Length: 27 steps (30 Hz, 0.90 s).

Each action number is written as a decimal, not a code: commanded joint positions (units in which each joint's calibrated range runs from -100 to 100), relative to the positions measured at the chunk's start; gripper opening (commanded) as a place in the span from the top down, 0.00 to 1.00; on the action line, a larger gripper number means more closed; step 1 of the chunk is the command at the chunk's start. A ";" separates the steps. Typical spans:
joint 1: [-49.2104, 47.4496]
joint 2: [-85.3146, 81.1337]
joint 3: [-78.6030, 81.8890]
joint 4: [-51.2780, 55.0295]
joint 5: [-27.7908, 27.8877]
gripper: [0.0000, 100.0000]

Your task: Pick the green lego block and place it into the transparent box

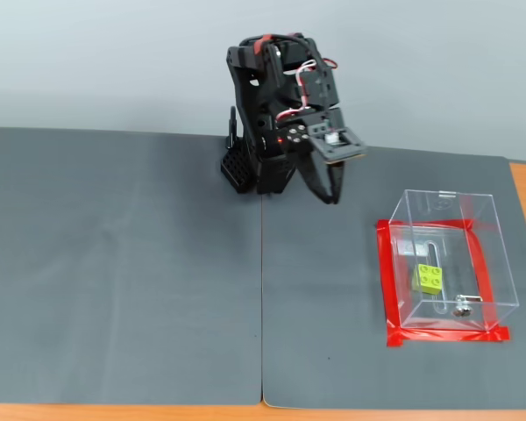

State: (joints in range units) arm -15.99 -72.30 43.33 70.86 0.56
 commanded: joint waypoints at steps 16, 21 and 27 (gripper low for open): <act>8.05 -27.02 28.45 0.15 0.14 0.98; 8.12 -27.02 35.68 -0.81 0.14 0.98; 8.87 -27.02 43.64 -0.72 0.14 0.98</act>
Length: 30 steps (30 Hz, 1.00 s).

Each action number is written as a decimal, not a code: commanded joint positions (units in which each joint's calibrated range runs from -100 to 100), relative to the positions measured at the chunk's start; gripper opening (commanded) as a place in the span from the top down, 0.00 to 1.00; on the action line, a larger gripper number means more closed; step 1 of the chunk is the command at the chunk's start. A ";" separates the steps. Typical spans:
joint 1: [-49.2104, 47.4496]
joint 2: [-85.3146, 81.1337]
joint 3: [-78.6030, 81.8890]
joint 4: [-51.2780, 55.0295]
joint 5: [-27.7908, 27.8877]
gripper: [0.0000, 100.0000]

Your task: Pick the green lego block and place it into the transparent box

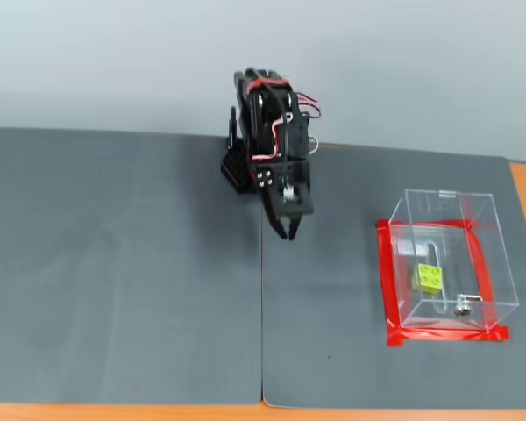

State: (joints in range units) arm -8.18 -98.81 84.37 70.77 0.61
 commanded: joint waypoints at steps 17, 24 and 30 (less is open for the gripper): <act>3.29 -0.60 8.57 2.67 0.04 0.98; 2.85 -0.77 8.57 3.19 -0.06 0.98; 2.92 -0.77 8.48 4.14 -0.22 0.98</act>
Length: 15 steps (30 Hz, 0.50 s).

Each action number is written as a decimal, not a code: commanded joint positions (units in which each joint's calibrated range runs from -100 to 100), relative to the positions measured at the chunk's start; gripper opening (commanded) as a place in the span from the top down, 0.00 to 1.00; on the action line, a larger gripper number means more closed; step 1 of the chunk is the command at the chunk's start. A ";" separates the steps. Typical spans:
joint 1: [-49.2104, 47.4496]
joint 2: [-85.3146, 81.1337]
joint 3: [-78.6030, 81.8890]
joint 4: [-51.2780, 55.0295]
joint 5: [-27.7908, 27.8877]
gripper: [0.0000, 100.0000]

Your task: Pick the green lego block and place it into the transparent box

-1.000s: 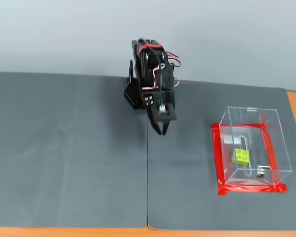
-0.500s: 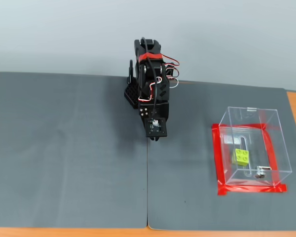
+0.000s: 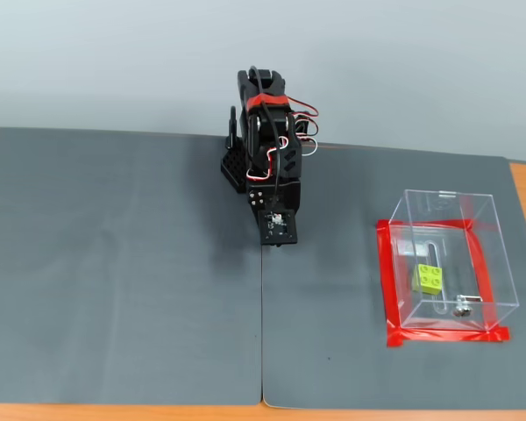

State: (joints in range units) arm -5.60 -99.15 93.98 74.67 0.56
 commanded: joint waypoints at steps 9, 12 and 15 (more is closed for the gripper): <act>0.34 -0.43 -1.13 0.33 -2.15 0.98; 0.34 -0.43 -1.13 0.33 -1.99 0.98; 0.34 -0.34 -1.22 0.33 -2.05 0.98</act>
